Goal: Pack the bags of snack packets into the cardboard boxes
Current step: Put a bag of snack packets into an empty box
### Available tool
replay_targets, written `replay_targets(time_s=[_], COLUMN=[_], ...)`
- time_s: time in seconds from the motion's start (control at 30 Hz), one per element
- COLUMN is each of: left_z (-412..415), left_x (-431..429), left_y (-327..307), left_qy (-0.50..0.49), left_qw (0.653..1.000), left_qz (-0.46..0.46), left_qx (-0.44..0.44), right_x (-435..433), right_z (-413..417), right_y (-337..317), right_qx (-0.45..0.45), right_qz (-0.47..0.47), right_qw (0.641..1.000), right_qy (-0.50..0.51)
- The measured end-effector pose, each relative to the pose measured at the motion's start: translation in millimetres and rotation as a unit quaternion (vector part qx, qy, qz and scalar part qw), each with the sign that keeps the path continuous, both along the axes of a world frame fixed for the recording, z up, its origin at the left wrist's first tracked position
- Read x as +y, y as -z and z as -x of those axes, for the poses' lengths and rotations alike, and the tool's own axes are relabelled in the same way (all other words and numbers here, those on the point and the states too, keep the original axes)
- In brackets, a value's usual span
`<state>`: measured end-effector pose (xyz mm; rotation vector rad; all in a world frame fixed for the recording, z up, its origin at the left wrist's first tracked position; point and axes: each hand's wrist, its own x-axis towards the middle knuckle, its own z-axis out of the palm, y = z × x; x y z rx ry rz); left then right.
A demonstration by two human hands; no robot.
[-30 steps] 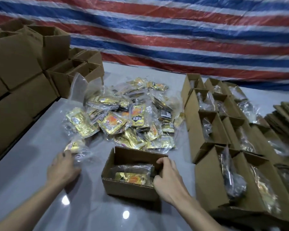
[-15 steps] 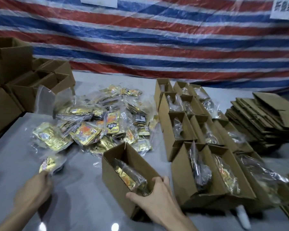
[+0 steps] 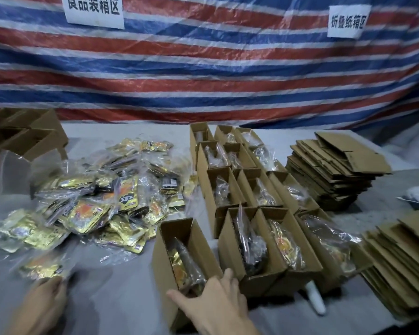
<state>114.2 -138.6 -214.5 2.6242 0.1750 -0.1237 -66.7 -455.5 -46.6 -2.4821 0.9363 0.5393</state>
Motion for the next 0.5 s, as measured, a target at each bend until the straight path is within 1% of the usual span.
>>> replay_targets(time_s=[0.07,0.13,0.23,0.4,0.5], left_z=[10.5,19.0,29.8,39.0,40.7], left_x=[-16.4,-30.3,-46.4,-66.2,-77.8], left_y=[-23.1,-38.9,-55.7,-67.5,-68.7], left_qy=[0.002,0.023,0.055,0.096,0.107], left_qw=[0.999,0.998,0.995,0.992,0.992], left_qz=[0.032,0.061,0.077,0.083,0.072], left_qx=[0.006,0.010,0.020,0.003,-0.008], right_x=[-2.0,-0.5,3.6,-1.4,-7.6], right_z=[-2.6,-5.0,-5.3,-3.6,-0.7], right_y=[0.3,0.8,-3.1,-16.1,-40.0], right_qx=[-0.011,-0.047,-0.117,-0.221,-0.283], right_qz=[0.012,-0.009,-0.068,-0.069,-0.059], right_qw=[0.997,0.991,0.985,0.969,0.954], right_qy=[-0.072,-0.127,-0.106,-0.082,-0.079])
